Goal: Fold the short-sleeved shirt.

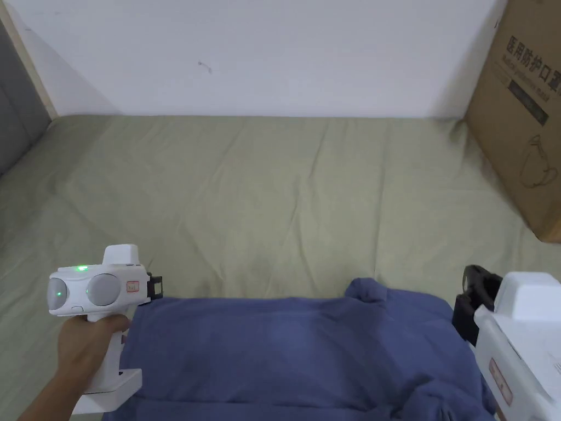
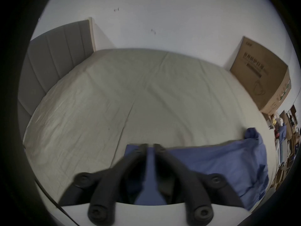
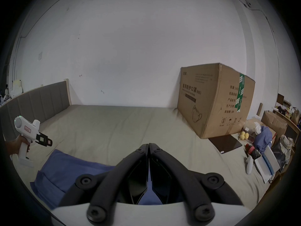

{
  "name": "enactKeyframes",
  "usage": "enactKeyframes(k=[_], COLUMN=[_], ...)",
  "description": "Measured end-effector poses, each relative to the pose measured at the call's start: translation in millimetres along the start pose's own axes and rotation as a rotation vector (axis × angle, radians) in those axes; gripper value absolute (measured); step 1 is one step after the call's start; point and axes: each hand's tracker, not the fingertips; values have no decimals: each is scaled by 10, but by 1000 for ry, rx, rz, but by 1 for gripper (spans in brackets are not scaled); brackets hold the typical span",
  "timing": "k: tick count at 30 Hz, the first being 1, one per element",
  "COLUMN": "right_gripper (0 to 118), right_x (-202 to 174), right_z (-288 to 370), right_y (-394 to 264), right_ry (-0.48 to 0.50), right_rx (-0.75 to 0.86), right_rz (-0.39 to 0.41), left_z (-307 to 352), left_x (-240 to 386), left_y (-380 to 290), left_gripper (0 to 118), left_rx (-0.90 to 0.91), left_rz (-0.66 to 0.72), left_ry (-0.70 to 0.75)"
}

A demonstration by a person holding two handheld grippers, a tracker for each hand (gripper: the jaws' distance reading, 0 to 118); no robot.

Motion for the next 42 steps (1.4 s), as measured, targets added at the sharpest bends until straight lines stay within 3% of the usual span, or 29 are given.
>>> enactKeyframes(k=[2, 4, 7, 8, 9, 10, 12, 13, 14, 15, 16, 19, 20, 21, 23, 24, 25, 26, 30, 33, 35, 38, 39, 40, 42], right_gripper=[1, 1, 1, 1, 1, 1, 1, 1, 1, 1, 2, 4, 9, 22, 68, 82, 92, 93, 92, 82, 60, 29, 10, 2, 2], right_x=[25, 45, 83, 98, 114, 125, 167, 198, 233, 274, 322, 504, 568, 633, 740, 776, 797, 816, 777, 724, 677, 638, 616, 600, 609], right_z=[-111, -199, -313, -350, -383, -407, -457, -482, -512, -550, -606, -878, -998, -1147, -1431, -1553, -1685, -1815, -2199, -2406, -2471, -2378, -2329, -2298, -2171], right_y=[-53, -101, -179, -208, -233, -251, -307, -332, -357, -383, -404, -435, -451, -459, -489, -516, -534, -558, -667, -816, -903, -935, -895, -868, -797], right_ry=[-11, -18, -33, -36, -41, -45, -45, -45, -46, -45, -46, -52, -55, -53, -15, -15, -19, -9, -1, -18, -3, 14, 7, 8, 9], right_rx=[-28, -45, -74, -84, -99, -112, -134, -148, -162, -175, -188, -267, -286, -332, -419, -448, -465, -488, -606, -681, -722, -708, -694, -685, -657], right_rz=[5, 2, -5, -11, -14, -16, -26, -33, -40, -51, -57, -75, -81, -60, -41, -66, -93, -92, -92, -74, -44, -114, -117, -105, -88], left_z=[-222, -415, -620, -503, -538, -571, -626, -592, -563, -525, -638, -511, -370, -293, -162, -224, -170, -122, -106, -85, -91, -12, -6, 24, 62], left_x=[-40, -103, -124, 2, 25, 43, 52, 85, 120, 157, 32, 127, 210, 232, 243, 144, 136, 128, 28, -13, -52, -10, -16, -10, -15], left_y=[42, 34, 20, 1, -17, -34, -77, -86, -100, -112, -105, -119, -159, -161, -163, -110, -106, -101, -91, -73, -81, -129, -136, -141, -157], left_gripper=[73, 102, 102, 97, 85, 65, 61, 50, 34, 9, 2, 2, 1, 1, 1, 1, 1, 1, 1, 1, 1, 1, 1, 1, 1], left_rx=[-83, -158, -183, -198, -219, -223, -229, -207, -202, -185, -156, -114, -71, -49, -32, -22, -12, 12, 21, 21, 20, 37, 34, 35, 37], left_rz=[10, 38, 45, 45, 45, 40, 30, 8, -8, -36, -66, -70, -80, -90, -91, -92, -89, -86, -83, -68, -58, -65, -60, -58, -55], left_ry=[16, 35, 60, 64, 73, 75, 62, 74, 65, 67, 59, 47, 41, 39, 30, 20, 14, 9, 3, 0, -3, 19, 17, 17, 21])
